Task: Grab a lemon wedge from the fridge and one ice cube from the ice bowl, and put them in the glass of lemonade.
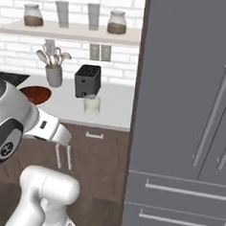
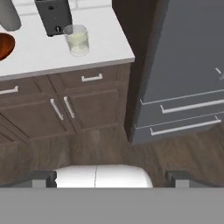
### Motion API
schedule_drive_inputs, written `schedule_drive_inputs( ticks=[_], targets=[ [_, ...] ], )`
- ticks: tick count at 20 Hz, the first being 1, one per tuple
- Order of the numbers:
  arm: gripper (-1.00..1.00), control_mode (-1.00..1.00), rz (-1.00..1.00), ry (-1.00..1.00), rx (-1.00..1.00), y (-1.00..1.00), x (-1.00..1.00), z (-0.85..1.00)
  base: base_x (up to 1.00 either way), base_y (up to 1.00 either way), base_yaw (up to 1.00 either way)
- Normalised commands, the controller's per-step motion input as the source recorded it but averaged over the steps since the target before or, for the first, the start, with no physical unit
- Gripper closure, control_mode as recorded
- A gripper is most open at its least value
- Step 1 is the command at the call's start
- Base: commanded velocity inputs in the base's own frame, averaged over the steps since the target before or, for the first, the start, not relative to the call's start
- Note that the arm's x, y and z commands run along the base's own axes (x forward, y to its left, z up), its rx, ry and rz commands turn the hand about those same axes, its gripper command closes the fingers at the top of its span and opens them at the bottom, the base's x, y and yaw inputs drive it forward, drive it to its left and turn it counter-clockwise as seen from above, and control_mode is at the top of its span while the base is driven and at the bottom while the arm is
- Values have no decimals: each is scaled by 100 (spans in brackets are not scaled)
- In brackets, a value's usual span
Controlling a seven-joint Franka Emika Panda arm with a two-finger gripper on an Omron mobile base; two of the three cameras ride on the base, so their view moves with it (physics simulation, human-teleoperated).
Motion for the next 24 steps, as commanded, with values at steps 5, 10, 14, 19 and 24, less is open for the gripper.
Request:
schedule_drive_inputs(
  ticks=[5,10,14,19,24],
  targets=[
    [-100,100,0,0,0,0,0,0,-16,-100,0],
    [-100,100,0,0,0,0,0,0,0,-100,0],
    [-100,100,0,0,0,0,0,0,-7,-98,0],
    [-100,100,0,0,0,0,0,0,-22,-56,0],
    [-100,100,0,0,0,0,0,0,-32,-1,0]
  ],
)
